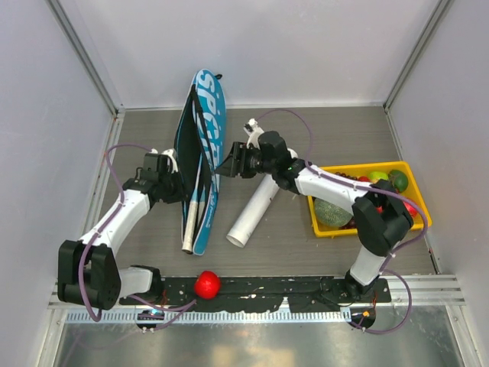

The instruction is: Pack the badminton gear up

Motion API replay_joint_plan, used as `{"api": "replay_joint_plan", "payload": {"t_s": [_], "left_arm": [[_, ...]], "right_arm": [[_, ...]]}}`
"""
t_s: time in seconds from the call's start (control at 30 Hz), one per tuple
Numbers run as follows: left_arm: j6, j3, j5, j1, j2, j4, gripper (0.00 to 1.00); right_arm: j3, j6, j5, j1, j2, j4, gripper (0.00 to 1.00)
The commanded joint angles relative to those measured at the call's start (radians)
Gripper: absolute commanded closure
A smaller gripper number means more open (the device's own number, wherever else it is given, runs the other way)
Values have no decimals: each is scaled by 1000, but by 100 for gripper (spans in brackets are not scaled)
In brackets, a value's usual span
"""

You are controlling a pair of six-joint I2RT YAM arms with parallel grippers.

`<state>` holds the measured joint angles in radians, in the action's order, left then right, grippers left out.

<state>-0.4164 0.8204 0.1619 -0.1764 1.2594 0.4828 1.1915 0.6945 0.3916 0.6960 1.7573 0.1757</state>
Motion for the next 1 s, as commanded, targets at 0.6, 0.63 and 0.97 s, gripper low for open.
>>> {"api": "replay_joint_plan", "payload": {"t_s": [0.6, 0.63, 0.97], "left_arm": [[-65, 6, 102, -2, -83, -95, 100], [-68, 5, 103, -3, -87, -95, 100], [-68, 16, 119, -2, -92, -89, 100]], "right_arm": [[131, -32, -290, 286, 27, -214, 45], [135, -32, -293, 286, 31, -214, 45], [158, -24, -283, 300, 105, -234, 48]]}}
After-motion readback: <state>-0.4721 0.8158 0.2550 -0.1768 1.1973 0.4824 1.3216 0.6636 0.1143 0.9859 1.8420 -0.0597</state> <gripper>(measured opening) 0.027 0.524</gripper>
